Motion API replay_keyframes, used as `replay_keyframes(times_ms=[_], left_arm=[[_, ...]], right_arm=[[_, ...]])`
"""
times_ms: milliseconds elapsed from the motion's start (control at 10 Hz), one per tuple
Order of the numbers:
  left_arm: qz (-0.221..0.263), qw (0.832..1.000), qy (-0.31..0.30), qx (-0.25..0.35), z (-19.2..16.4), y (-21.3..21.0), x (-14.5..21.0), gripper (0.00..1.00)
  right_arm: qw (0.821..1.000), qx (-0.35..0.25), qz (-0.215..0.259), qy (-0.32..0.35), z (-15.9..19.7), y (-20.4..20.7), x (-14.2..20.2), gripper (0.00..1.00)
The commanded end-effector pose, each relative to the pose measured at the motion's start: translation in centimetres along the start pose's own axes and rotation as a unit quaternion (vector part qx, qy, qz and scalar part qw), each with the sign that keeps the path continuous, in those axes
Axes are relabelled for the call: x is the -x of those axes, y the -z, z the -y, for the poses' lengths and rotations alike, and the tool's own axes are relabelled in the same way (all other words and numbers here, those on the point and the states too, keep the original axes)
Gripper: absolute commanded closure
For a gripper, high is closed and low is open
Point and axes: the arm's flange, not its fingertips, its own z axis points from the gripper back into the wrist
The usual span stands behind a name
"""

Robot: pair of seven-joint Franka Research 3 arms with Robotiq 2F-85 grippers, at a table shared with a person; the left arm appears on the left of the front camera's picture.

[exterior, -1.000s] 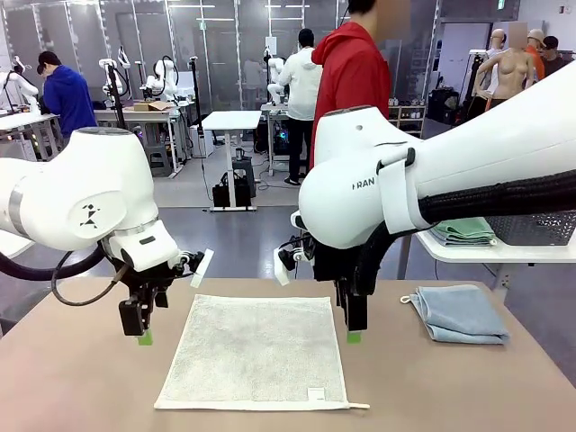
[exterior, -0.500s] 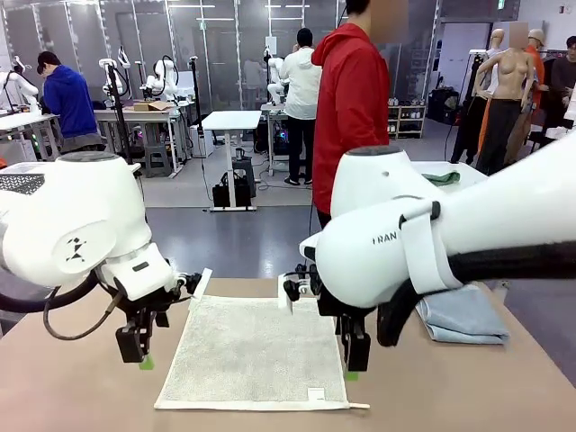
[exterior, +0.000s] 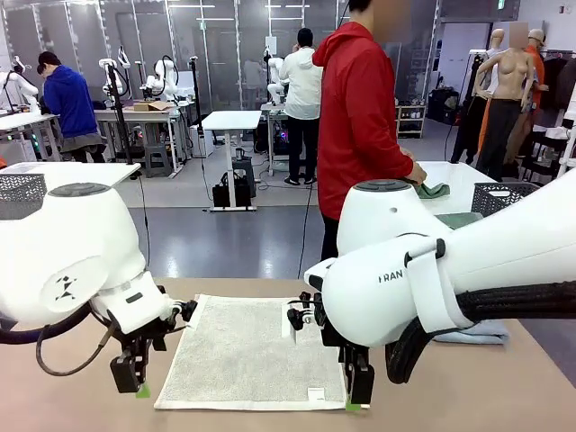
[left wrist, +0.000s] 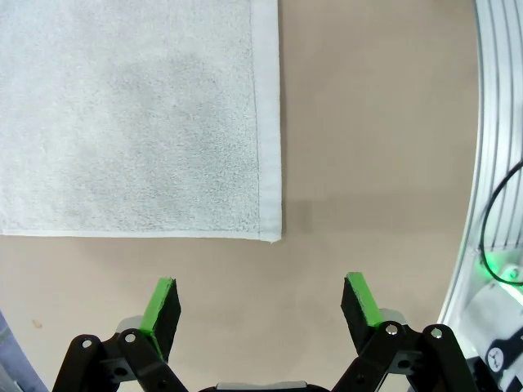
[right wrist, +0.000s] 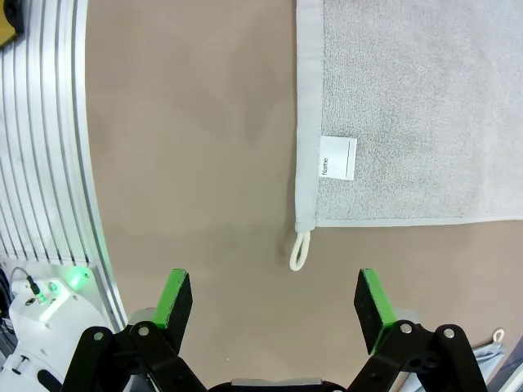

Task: Fold the towels and place them in the basket.
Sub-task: When a person lays out a Towel with hook on the table, fold it in half twice.

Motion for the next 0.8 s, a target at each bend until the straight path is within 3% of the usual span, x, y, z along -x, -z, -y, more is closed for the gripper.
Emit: replay_keyframes(times_ms=[0,700], left_arm=[[0.02,1.0,-0.001,-0.011,0.1,1.8,0.2,0.0],[0.018,1.0,-0.014,0.011,-1.4,5.3,0.5,0.0]], right_arm=[[1.0,-0.001,0.005,0.019,0.2,1.4,-0.3,0.0],[0.999,-0.013,-0.003,0.029,2.6,5.2,0.3,0.0]])
